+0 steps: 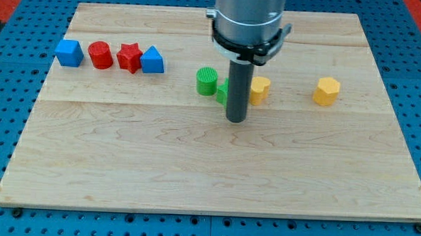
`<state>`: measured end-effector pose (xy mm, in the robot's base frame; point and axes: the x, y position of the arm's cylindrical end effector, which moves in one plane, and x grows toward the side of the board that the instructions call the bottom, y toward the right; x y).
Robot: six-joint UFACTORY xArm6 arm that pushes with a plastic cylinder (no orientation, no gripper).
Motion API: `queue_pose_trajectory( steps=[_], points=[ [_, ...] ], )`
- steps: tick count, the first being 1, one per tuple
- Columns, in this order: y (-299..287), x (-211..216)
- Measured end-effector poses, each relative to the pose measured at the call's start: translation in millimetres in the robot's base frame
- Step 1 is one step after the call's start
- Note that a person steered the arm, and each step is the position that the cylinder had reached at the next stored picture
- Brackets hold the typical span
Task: Separate the green blocks
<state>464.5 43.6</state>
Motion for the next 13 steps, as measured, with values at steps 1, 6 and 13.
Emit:
queue_pose_trajectory(
  steps=[1, 6, 13],
  points=[
    [15.8, -7.0],
    [-160.4, -55.8],
    [-21.3, -93.4]
  ],
)
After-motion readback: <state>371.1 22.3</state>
